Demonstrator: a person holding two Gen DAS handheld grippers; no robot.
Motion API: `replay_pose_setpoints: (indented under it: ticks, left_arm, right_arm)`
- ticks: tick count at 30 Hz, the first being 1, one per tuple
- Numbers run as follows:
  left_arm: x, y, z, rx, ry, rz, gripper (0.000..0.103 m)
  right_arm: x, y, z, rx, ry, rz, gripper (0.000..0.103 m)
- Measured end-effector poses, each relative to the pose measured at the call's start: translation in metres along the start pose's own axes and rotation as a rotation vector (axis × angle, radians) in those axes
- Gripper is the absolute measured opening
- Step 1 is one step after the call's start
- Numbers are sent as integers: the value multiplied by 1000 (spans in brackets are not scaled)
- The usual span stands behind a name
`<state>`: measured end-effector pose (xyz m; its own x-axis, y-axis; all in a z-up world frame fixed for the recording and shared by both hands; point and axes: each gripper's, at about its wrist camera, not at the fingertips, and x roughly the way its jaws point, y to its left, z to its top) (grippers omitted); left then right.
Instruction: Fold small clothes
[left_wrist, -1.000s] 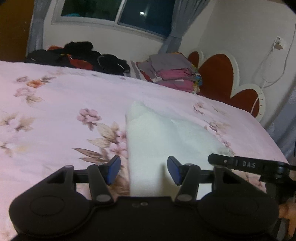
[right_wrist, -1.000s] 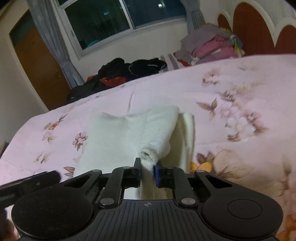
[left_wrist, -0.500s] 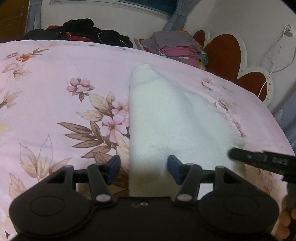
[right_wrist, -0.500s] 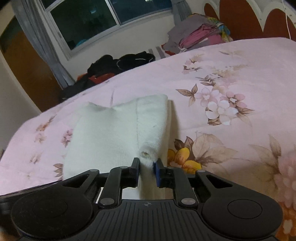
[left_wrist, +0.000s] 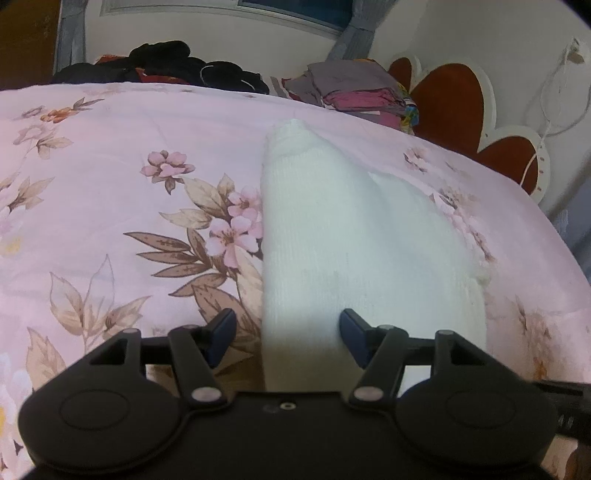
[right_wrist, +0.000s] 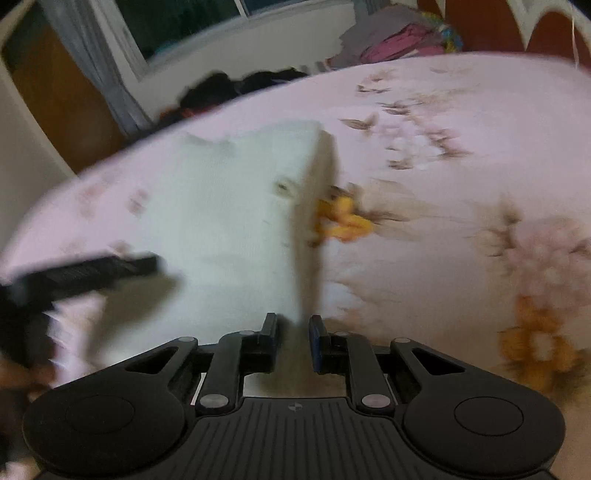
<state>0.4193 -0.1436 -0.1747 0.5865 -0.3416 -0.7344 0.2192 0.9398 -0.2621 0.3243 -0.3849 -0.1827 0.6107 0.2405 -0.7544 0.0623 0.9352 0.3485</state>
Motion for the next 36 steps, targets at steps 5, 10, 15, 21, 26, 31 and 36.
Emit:
replay_pose_setpoints:
  ticks: [5, 10, 15, 21, 26, 31, 36]
  left_arm:
    - [-16, -2, 12, 10, -17, -15, 59]
    - [-21, -3, 39, -24, -63, -44, 59]
    - [-4, -7, 63, -13, -87, -39, 57]
    - [29, -3, 86, -45, -79, -31, 55]
    - [57, 8, 96, -79, -59, -11, 57]
    - [77, 18, 90, -94, -26, -11, 67]
    - [80, 16, 98, -122, -44, 0, 65]
  right_arm:
    - [-17, 2, 15, 14, -51, 11, 17]
    - [-23, 8, 53, 17, -144, 15, 17]
    - [-4, 23, 92, -13, -190, 11, 17]
    - [39, 45, 123, -56, -183, -2, 17]
    - [73, 46, 135, -55, -190, -50, 17]
    - [111, 32, 131, -77, -145, -138, 23]
    - [104, 31, 141, -77, -187, -138, 28]
